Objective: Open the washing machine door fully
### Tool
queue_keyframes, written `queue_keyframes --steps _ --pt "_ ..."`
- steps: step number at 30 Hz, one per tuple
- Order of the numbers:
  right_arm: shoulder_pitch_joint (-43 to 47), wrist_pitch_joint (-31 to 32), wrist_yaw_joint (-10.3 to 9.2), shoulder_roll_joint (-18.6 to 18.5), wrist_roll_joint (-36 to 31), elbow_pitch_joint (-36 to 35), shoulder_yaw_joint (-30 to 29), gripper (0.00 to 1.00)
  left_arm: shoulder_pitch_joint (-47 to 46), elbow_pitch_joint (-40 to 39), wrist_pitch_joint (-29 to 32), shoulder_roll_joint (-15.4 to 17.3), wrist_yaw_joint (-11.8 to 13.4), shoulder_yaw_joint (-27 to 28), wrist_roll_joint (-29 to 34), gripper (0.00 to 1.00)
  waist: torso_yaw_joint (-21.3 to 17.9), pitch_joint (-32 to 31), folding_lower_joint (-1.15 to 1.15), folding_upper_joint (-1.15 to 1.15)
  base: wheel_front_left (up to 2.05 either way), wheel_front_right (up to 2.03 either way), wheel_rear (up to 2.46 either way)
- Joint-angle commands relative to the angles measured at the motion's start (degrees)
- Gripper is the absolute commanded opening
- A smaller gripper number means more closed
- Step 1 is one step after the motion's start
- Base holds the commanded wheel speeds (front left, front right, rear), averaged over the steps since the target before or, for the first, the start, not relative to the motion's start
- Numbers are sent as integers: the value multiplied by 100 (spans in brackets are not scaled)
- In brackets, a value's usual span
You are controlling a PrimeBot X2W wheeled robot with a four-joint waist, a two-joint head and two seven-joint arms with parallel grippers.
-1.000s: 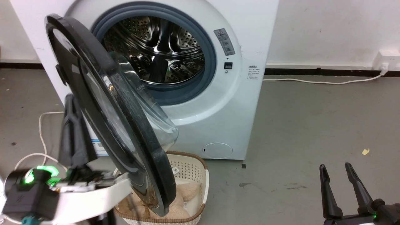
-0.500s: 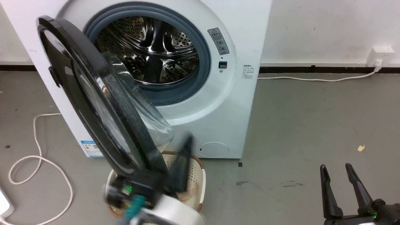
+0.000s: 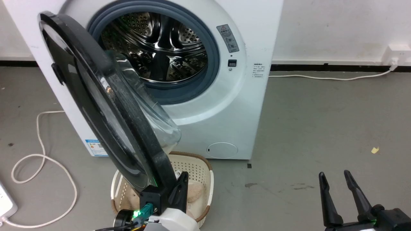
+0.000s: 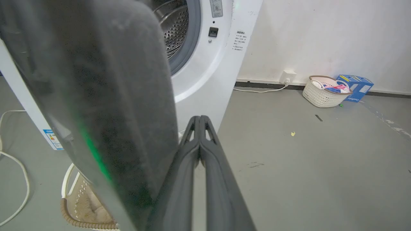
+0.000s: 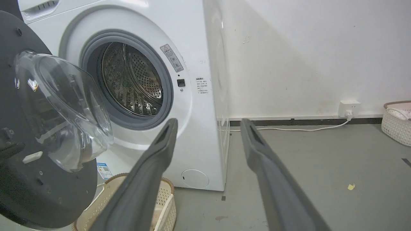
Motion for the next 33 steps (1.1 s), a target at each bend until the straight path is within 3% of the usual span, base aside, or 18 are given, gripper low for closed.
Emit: queue_keyframes --steps 1,12,19,27,33 --pt "-25 -26 5 24 30 32 19 100 -86 57 -87 14 28 42 -24 0 44 5 0 0 0 0 0" --pt "114 -26 5 25 76 105 33 100 165 -89 -278 266 -11 150 -160 0 1187 -154 0 0 0 0 0" --pt "142 -26 5 25 91 184 157 100 181 -203 -201 601 27 401 -227 0 2054 -112 0 0 0 0 0" --pt "111 -26 5 -36 48 242 288 100 70 -135 -237 948 138 928 -409 0 2399 164 0 0 0 0 0" --pt "-26 -26 5 -248 28 231 443 100 -185 8 -339 1315 114 1429 -617 0 2374 587 0 0 0 0 0"
